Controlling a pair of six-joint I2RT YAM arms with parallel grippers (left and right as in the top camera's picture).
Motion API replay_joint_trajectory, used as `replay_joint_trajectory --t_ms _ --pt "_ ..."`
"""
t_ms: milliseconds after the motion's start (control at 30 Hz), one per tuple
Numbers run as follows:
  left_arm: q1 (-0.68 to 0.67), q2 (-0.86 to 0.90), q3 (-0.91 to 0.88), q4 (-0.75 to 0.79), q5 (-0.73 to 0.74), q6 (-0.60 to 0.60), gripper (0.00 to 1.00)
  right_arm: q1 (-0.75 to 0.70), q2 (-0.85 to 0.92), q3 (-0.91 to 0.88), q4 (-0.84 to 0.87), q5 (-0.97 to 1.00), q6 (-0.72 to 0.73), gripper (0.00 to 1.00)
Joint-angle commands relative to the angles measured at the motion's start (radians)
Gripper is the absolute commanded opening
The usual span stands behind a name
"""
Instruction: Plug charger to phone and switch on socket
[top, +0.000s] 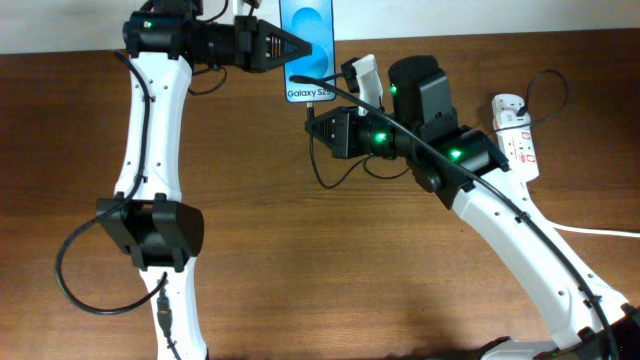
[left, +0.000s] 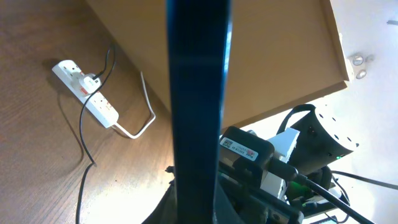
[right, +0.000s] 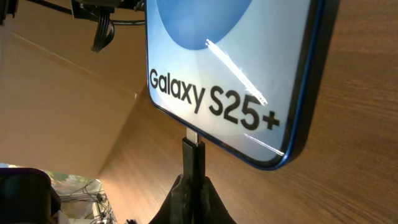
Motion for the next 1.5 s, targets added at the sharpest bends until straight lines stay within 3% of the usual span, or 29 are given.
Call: replay_joint_trajectory --t_ms 0,733,767,800,833,900,967,1067,1200,1233,1300,1400,1467 --pt "-0.009 -0.016 0.012 -0.016 0.026 0.02 0.0 -0.012 0.002 0.017 0.032 0.089 0.008 0.04" --pt "-0.008 -0.016 0.012 -0.016 0.027 0.02 0.0 -0.05 0.002 0.025 0.052 0.066 0.011 0.07" --pt "-0.008 -0.016 0.012 -0.016 0.026 0.02 0.0 -0.05 0.002 0.025 0.052 0.066 0.011 0.13" --pt "-0.008 -0.016 0.012 -0.016 0.02 0.02 0.0 -0.05 0.002 0.025 0.051 0.066 0.011 0.25" --pt "-0.008 -0.016 0.012 -0.017 -0.027 0.019 0.0 -0.05 0.002 0.025 0.047 0.065 0.012 0.53" --pt "-0.008 -0.016 0.012 -0.017 -0.127 0.019 0.0 -0.05 0.002 0.025 -0.022 0.066 0.003 0.89" --pt "-0.01 -0.015 0.012 -0.067 -0.361 0.018 0.0 -0.05 0.002 0.025 -0.141 0.089 -0.007 1.0" --pt "-0.032 -0.014 -0.01 -0.175 -0.791 -0.049 0.0 -0.05 0.002 0.025 -0.28 0.142 -0.007 0.98" --pt "-0.095 -0.014 -0.205 -0.176 -0.858 -0.09 0.0 -0.05 0.002 0.025 -0.351 0.151 -0.007 0.98" --pt "-0.113 -0.014 -0.303 -0.137 -0.857 -0.147 0.0 -0.05 0.002 0.025 -0.374 0.151 -0.008 0.99" --pt "-0.14 -0.014 -0.44 -0.049 -0.79 -0.146 0.0 -0.05 0.002 0.025 -0.387 0.152 -0.018 0.99" --pt "-0.167 -0.014 -0.544 -0.007 -0.743 -0.16 0.0 -0.05 0.002 0.025 -0.391 0.152 -0.026 0.98" --pt "-0.173 -0.014 -0.614 0.121 -0.748 -0.218 0.0 -0.05 0.002 0.025 -0.396 0.152 -0.027 0.98"
